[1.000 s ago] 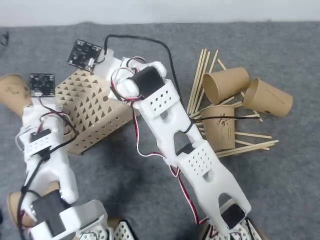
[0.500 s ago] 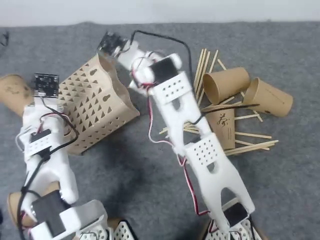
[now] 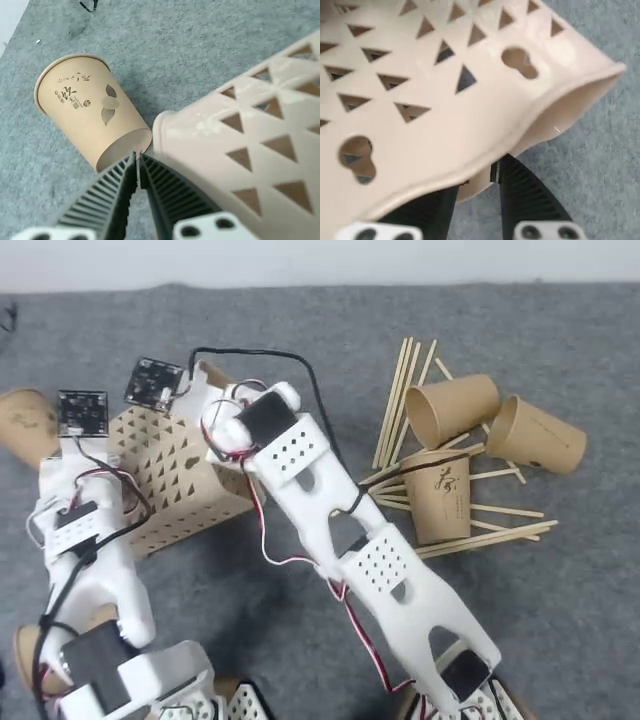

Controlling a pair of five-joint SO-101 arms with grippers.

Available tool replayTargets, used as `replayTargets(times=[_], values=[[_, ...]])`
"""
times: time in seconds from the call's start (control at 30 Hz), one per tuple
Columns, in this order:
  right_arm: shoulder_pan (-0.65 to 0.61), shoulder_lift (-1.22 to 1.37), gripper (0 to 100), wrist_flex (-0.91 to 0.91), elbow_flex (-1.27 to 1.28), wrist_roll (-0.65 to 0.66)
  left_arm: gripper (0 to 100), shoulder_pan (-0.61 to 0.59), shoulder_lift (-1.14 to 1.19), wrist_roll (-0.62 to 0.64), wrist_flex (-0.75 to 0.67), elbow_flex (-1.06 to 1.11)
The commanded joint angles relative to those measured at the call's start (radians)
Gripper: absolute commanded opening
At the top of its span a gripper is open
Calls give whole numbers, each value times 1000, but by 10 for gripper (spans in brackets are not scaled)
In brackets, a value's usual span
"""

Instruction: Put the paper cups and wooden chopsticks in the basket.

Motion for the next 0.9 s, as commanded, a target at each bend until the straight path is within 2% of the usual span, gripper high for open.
replayTargets(times=[0.0, 0.27, 0.47, 0.87], values=[[-71, -97, 97, 15, -9, -12, 16, 2, 14, -15, 3, 25], [-139, -165, 97, -59, -8, -11, 17, -3, 14, -12, 3, 25], [-139, -168, 97, -82, -8, -8, 18, -78, 3, -3, -2, 8], [-136, -163, 97, -150, -8, -6, 19, -282, 3, 371, 3, -180]])
